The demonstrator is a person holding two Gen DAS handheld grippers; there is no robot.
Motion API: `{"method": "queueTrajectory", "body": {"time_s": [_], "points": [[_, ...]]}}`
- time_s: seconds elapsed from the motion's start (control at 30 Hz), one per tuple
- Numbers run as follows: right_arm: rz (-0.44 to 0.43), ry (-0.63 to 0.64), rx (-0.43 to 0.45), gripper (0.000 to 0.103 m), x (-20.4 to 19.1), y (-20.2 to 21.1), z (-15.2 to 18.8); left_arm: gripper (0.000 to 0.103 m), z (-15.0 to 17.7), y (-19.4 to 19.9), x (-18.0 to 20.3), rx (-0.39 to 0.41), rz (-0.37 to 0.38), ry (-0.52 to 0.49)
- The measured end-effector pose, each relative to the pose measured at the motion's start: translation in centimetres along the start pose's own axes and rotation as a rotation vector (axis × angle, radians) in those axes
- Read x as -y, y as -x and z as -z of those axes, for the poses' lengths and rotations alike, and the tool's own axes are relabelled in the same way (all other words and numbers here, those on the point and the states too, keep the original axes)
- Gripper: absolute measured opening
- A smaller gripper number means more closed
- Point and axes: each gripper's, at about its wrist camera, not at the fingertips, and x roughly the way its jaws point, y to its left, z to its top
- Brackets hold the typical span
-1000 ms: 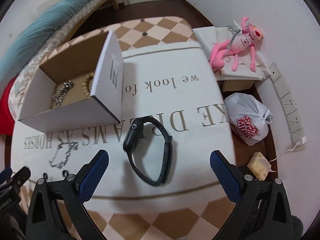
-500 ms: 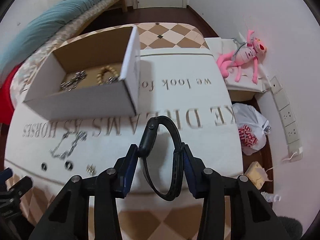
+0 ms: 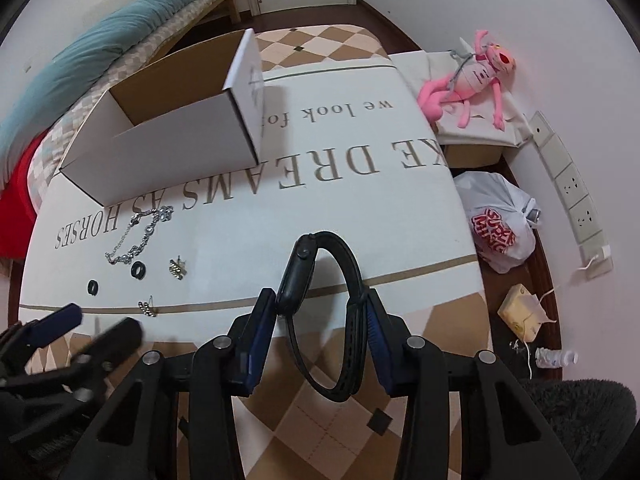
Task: Organize jewelry
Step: 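Grasp a silver earring with the left tool while the right tool holds the watch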
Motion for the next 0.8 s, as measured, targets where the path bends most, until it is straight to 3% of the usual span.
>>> {"method": "queueTrajectory", "body": {"time_s": [0.07,0.1,0.17,0.4,0.63,0.8], "points": [[0.002,-0.010,0.003,0.045,0.4,0.1,-0.2,0.064,-0.5,-0.6,0.2,-0.003,-0.006,-0.006],[0.005,-0.015,0.005,0.045,0.6,0.1,-0.2,0.052,-0.6,-0.9,0.2,0.000,-0.006,-0.012],[0.007,-0.023,0.006,0.045,1.1,0.2,-0.5,0.040,-0.6,-1.2,0.6,-0.003,-0.008,-0.022],[0.011,-0.054,0.009,0.045,2.2,0.3,-0.8,0.009,-1.2,-1.5,1.0,0.007,-0.004,-0.042],[0.005,-0.062,0.022,0.044,2.4,0.8,-1.0,0.006,-1.2,-1.6,1.5,0.018,0.001,-0.051],[-0.030,-0.068,0.042,0.044,2.1,2.3,-1.4,0.006,-1.6,0.6,1.1,0.046,0.033,-0.042]]}}
